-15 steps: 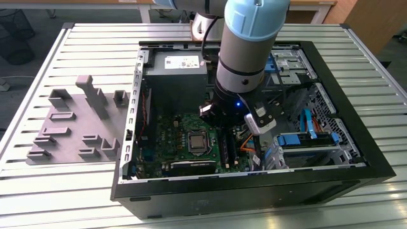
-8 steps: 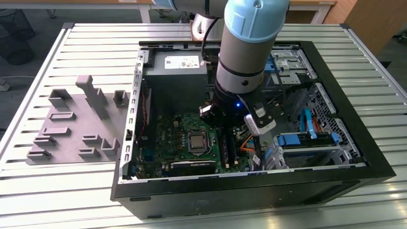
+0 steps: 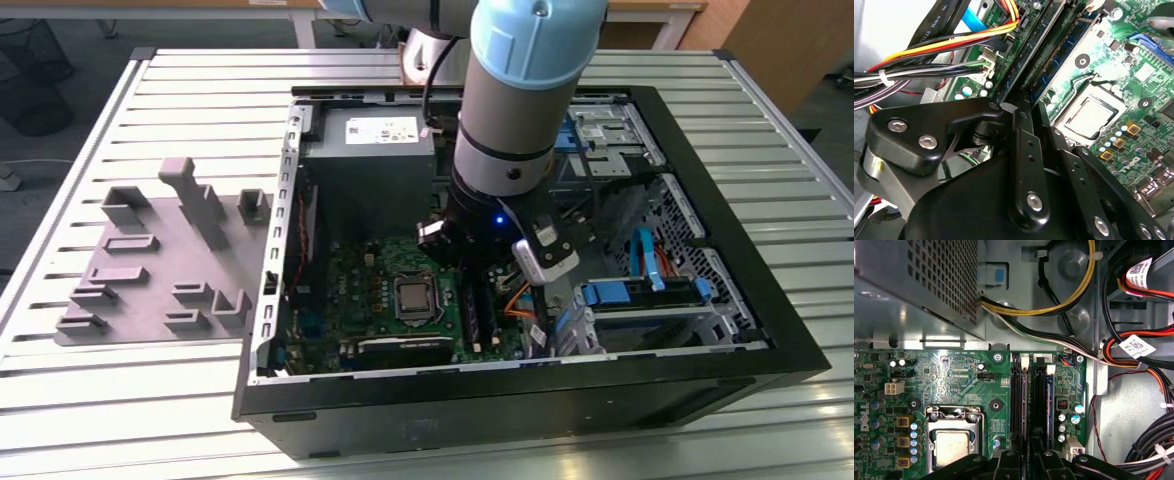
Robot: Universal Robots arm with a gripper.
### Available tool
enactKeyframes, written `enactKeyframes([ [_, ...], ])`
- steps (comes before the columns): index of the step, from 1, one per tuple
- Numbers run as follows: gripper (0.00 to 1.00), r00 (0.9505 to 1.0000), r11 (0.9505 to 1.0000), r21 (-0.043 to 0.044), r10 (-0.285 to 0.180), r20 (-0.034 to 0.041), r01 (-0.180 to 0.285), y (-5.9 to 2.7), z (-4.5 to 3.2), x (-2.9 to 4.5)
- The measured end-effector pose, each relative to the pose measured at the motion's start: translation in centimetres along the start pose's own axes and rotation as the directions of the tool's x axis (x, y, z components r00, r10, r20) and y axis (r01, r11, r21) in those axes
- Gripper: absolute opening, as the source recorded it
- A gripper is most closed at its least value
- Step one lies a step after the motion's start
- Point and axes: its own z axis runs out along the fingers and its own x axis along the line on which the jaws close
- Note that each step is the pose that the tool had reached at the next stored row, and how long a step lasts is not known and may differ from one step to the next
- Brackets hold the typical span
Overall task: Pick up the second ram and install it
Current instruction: 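Insert the second ram into the second slot, then press down the second ram until it locks into place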
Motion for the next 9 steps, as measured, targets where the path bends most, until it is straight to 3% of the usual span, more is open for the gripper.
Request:
enactKeyframes([
  [4,0.22,1.0,1.0,-0.0001,0.0,0.0,0.0,0.0,-0.34,0.01],
  [9,0.22,1.0,1.0,0.0,0.0,0.0,0.0,-0.01,-2.14,0.04],
])
